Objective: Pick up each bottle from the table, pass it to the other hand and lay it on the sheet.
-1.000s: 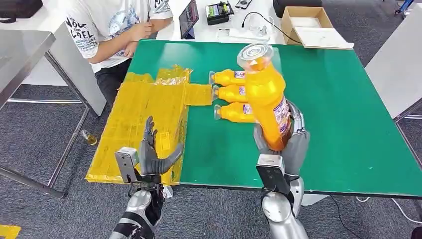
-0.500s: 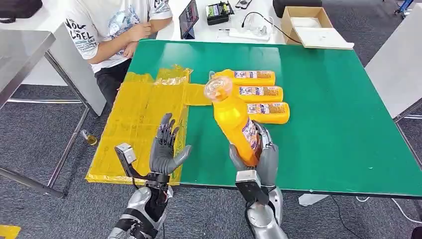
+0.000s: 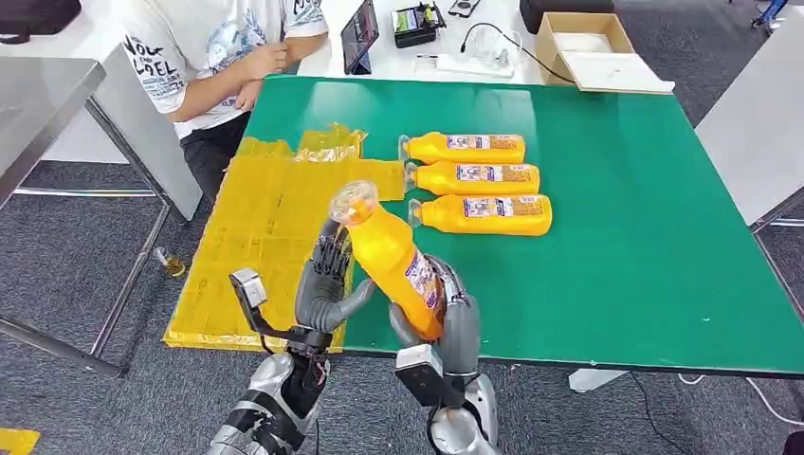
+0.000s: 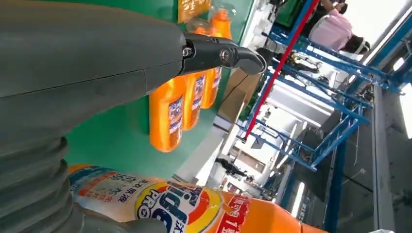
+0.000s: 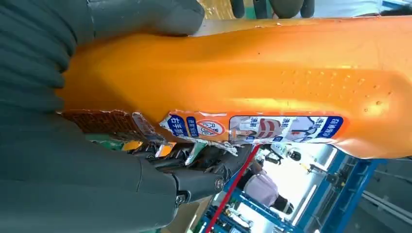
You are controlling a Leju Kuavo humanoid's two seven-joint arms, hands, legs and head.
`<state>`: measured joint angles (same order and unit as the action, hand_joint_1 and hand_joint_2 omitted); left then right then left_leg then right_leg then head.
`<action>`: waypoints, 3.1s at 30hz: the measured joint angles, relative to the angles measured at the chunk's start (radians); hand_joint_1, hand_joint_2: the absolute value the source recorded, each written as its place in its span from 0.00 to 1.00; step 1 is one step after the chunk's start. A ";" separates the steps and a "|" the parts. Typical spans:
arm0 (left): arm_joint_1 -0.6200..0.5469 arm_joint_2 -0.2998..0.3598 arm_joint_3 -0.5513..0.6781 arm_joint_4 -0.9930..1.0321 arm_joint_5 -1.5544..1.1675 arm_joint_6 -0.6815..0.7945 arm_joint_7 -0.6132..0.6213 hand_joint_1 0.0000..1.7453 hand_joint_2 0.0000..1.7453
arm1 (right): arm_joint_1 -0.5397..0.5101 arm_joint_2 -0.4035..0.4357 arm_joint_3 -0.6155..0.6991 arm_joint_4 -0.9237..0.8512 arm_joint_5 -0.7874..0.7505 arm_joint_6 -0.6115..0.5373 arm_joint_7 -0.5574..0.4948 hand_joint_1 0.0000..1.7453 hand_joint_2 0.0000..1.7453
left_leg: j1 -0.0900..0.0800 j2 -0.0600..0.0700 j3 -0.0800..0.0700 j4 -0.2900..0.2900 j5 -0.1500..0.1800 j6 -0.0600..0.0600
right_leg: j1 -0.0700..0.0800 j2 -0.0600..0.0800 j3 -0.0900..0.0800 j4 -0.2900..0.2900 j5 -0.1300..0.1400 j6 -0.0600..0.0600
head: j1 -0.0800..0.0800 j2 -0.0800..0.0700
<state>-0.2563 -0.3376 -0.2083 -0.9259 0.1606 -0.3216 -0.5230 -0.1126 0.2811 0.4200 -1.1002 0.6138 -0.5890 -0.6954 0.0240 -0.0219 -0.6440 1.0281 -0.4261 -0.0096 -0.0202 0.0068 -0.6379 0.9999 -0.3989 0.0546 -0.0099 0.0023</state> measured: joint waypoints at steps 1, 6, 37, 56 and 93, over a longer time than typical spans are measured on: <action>0.000 0.000 0.000 0.001 0.000 0.000 0.000 0.00 1.00 | 0.000 0.000 0.001 0.003 -0.001 -0.001 0.000 1.00 1.00 | 0.000 0.000 0.000 0.000 0.000 0.000 | 0.000 0.000 0.000 0.000 0.000 0.000 | 0.000 0.000; 0.000 0.005 0.000 0.002 0.000 0.000 0.000 0.00 1.00 | -0.005 0.000 0.007 0.015 -0.002 -0.001 0.000 1.00 1.00 | 0.000 0.000 0.000 0.000 0.000 0.000 | 0.000 0.000 0.000 0.000 0.000 0.000 | 0.000 0.000; 0.014 0.032 -0.074 0.039 0.055 -0.063 0.005 0.00 1.00 | -0.085 0.016 -0.131 0.174 -0.020 -0.021 -0.002 1.00 1.00 | 0.000 0.000 0.000 0.000 0.000 0.000 | 0.000 0.000 0.000 0.000 0.000 0.000 | 0.000 0.000; -0.020 0.029 -0.083 0.059 0.060 -0.073 0.012 0.00 1.00 | -0.134 0.058 -0.029 0.356 0.132 -0.071 0.015 1.00 1.00 | 0.000 0.000 0.000 0.000 0.000 0.000 | 0.000 0.000 0.000 0.000 0.000 0.000 | 0.000 0.000; -0.031 0.037 -0.077 0.108 0.069 -0.088 -0.024 1.00 1.00 | -0.190 0.056 0.174 0.462 -0.014 -0.076 0.050 1.00 1.00 | 0.000 0.000 0.000 0.000 0.000 0.000 | 0.000 0.000 0.000 0.000 0.000 0.000 | 0.000 0.000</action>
<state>-0.2877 -0.3010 -0.2857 -0.8175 0.2297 -0.4093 -0.5467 -0.3029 0.3372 0.5936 -0.6378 0.6001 -0.6649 -0.6455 0.0241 -0.0215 -0.6438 1.0281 -0.4260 -0.0097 -0.0200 0.0070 -0.6381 1.0000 -0.3989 0.0546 -0.0095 0.0023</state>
